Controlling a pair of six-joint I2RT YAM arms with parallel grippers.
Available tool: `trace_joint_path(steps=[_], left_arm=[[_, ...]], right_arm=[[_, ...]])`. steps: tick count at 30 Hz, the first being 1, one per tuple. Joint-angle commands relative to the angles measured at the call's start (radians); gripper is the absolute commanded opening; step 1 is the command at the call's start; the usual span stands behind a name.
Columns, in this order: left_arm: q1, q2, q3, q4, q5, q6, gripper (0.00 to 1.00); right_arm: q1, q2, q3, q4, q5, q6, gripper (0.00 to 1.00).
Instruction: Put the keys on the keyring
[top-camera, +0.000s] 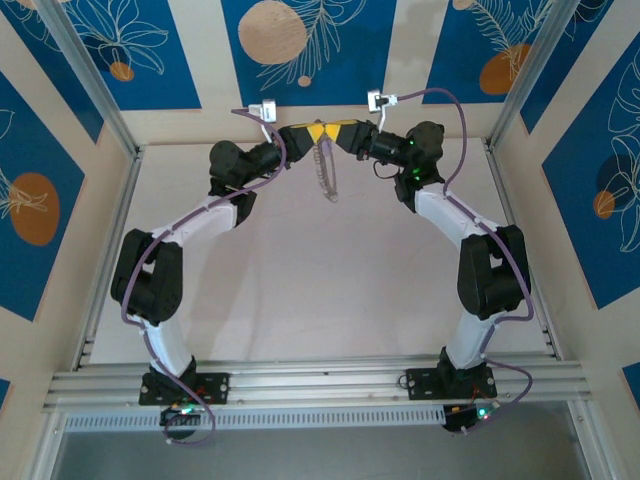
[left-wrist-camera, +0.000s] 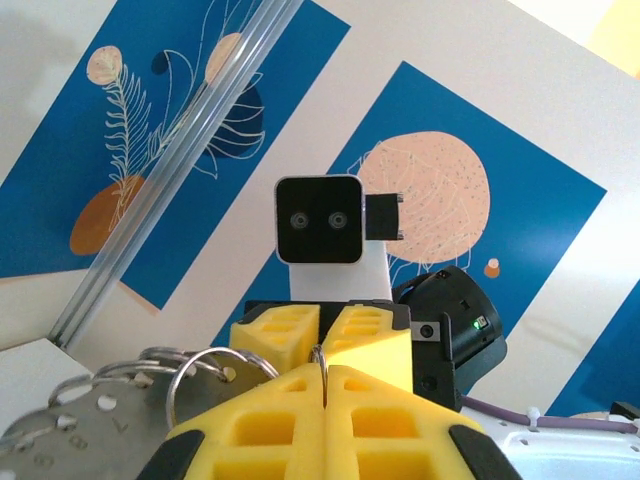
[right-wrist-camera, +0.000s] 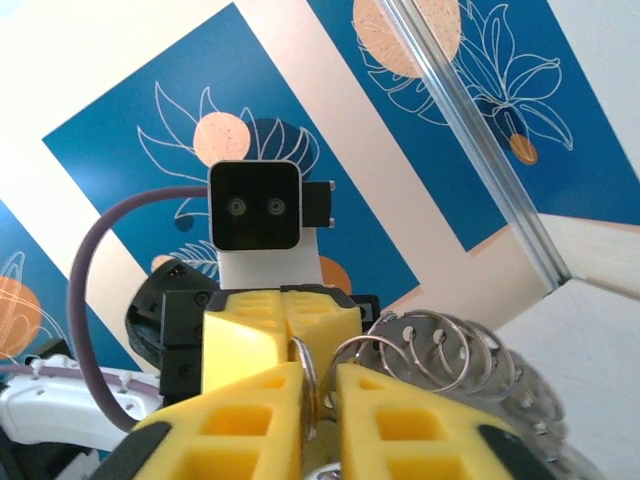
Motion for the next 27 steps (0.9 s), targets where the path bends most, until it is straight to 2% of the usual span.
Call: trace_joint_path(steps=[1, 4, 12, 15, 18, 21, 27], left_arm=[[-0.010, -0.016, 0.011, 0.085, 0.007, -0.012, 0.00], [-0.010, -0.015, 0.012, 0.086, 0.008, -0.015, 0.00], [-0.010, -0.015, 0.026, 0.068, 0.049, 0.002, 0.00], [-0.007, -0.021, 0.034, 0.044, 0.088, 0.030, 0.18], [-0.001, -0.037, 0.040, -0.010, 0.126, 0.081, 0.29], [0.002, -0.057, 0.047, -0.085, 0.162, 0.144, 0.35], [0.014, -0.101, 0.054, -0.271, 0.197, 0.293, 0.39]], right_arm=[[0.001, 0.000, 0.031, 0.015, 0.012, -0.009, 0.07], [0.000, -0.002, 0.030, 0.008, 0.006, -0.014, 0.00], [-0.018, -0.029, 0.046, -0.106, -0.051, -0.076, 0.00], [-0.033, -0.042, 0.069, -0.227, -0.103, -0.150, 0.00], [-0.046, -0.059, 0.104, -0.394, -0.152, -0.259, 0.00], [-0.064, -0.067, 0.144, -0.541, -0.193, -0.355, 0.00], [-0.100, -0.073, 0.206, -0.738, -0.244, -0.481, 0.00]])
